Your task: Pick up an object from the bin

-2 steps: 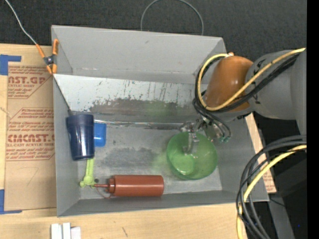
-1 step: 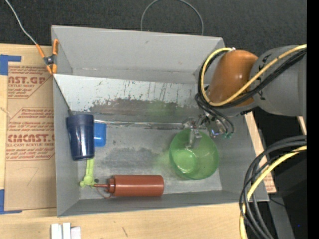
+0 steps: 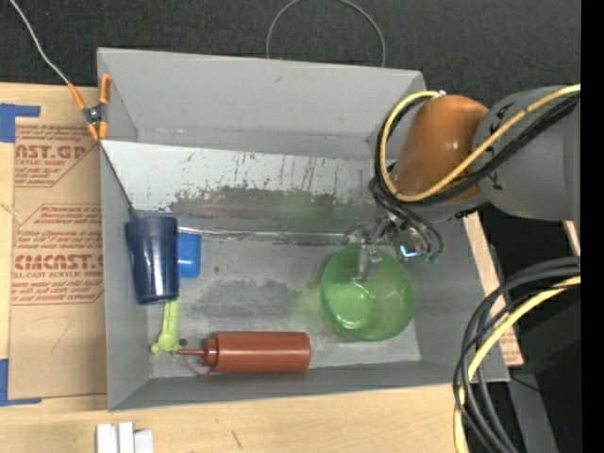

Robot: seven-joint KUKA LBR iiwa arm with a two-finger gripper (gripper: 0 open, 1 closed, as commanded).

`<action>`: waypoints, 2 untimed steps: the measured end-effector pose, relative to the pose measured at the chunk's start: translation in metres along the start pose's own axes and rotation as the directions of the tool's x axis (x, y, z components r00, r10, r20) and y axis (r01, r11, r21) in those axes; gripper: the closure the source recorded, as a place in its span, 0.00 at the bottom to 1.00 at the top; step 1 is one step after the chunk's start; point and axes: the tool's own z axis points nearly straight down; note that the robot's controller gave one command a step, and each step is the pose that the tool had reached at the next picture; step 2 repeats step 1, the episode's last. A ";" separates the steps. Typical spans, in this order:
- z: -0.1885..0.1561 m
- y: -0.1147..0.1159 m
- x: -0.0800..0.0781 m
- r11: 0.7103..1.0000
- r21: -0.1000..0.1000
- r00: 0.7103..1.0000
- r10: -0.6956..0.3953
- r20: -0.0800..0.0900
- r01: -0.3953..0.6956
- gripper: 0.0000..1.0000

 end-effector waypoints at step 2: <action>-0.011 0.000 -0.001 1.000 0.001 1.000 0.000 0.005 0.000 1.00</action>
Offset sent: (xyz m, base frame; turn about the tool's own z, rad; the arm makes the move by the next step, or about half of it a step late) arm 0.0000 0.0002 0.0196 0.0000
